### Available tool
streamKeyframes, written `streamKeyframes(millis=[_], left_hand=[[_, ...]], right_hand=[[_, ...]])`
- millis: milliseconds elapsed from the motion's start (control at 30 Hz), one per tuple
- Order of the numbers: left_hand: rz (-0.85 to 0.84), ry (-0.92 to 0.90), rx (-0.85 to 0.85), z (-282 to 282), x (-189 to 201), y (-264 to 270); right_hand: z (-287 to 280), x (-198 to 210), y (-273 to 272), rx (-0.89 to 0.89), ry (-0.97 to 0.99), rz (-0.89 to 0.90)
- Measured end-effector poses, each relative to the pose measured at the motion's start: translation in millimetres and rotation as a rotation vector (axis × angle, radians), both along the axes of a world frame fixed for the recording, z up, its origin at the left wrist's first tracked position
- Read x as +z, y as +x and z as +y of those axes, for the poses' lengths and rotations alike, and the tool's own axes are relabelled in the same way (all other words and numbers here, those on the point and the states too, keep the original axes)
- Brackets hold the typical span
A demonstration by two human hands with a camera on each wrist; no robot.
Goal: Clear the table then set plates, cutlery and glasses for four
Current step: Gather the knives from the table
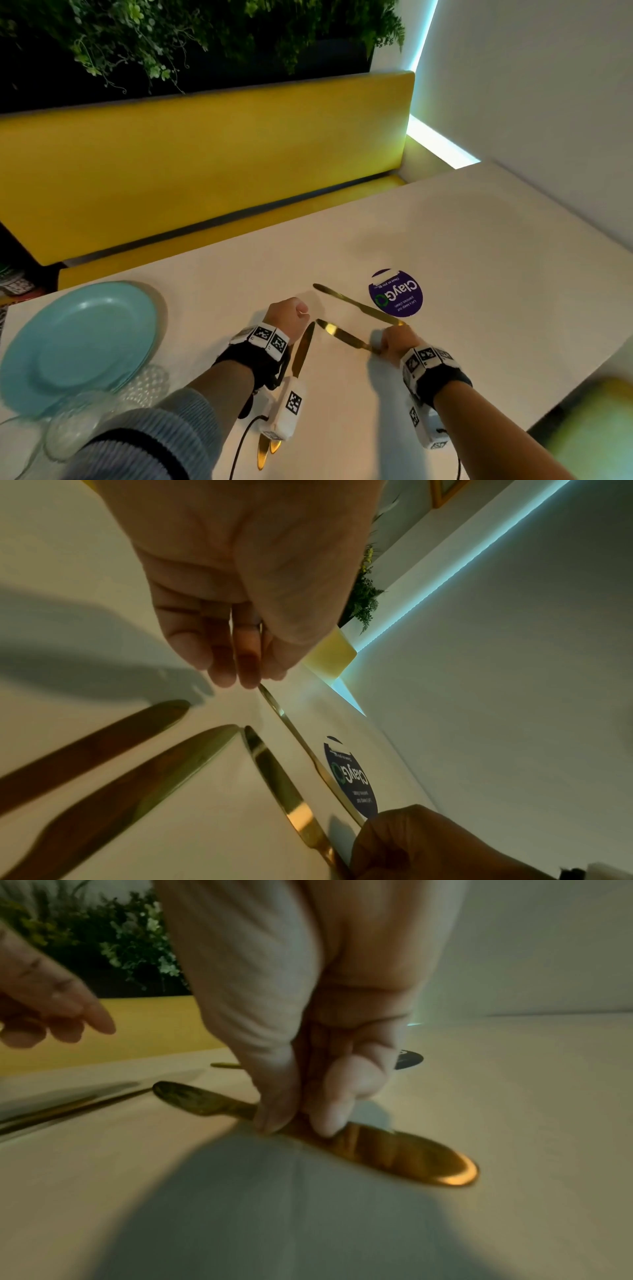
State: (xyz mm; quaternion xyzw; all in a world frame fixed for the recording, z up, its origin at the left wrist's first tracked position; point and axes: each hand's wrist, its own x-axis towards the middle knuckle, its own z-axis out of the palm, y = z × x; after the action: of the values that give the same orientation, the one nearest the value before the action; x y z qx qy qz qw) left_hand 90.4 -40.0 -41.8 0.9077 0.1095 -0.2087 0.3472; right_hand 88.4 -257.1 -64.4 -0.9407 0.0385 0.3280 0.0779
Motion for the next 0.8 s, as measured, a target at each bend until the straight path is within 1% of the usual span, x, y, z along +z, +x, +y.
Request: streamKeyframes(millis=[67,167,233,300,367,467,567,633,667,700,733,800], left_hand=[[0.003,-0.032,0.045,-0.1,0.4,3.7],[-0.004,-0.09,0.103,-1.6,2.3,10.4],[0.019,-0.199,0.159,-5.7,2.4,14.2],[0.059,-0.337,0.194,-12.5,3.3,16.5],[0.123,-0.442,0.205,-20.5,6.1,17.8],[0.206,-0.564,0.225,-29.0,6.6,19.3],[0.209,-0.508,0.223,-26.7,1.4,20.5],[0.233,-0.491,0.234,-20.6,-3.1,22.1],[0.232,-0.494,0.241,-17.3,-2.8,22.6],[0.246,-0.541,0.284,-13.8,-2.6,23.7],[0.275,-0.618,0.353,-9.8,-2.1,25.2],[0.326,-0.703,0.458,-3.2,3.1,26.0]], right_hand=[[-5.7,3.0,4.6,-0.01,0.006,0.01],[-10.8,4.4,13.8,-0.133,0.134,-0.046],[-7.9,5.7,23.6,-0.294,0.335,-0.015],[3.2,8.4,31.2,-0.484,0.606,0.069],[19.6,14.0,33.4,-0.593,0.79,0.119],[44.7,15.1,34.0,-0.619,0.967,0.173],[62.0,12.5,34.3,-0.618,1.077,0.219],[69.1,10.9,36.0,-0.559,1.041,0.206],[72.0,10.4,37.8,-0.52,0.996,0.182],[73.6,10.5,40.8,-0.46,0.915,0.135],[73.6,11.3,44.5,-0.365,0.776,0.053],[68.9,7.5,55.6,-0.081,0.36,-0.156]])
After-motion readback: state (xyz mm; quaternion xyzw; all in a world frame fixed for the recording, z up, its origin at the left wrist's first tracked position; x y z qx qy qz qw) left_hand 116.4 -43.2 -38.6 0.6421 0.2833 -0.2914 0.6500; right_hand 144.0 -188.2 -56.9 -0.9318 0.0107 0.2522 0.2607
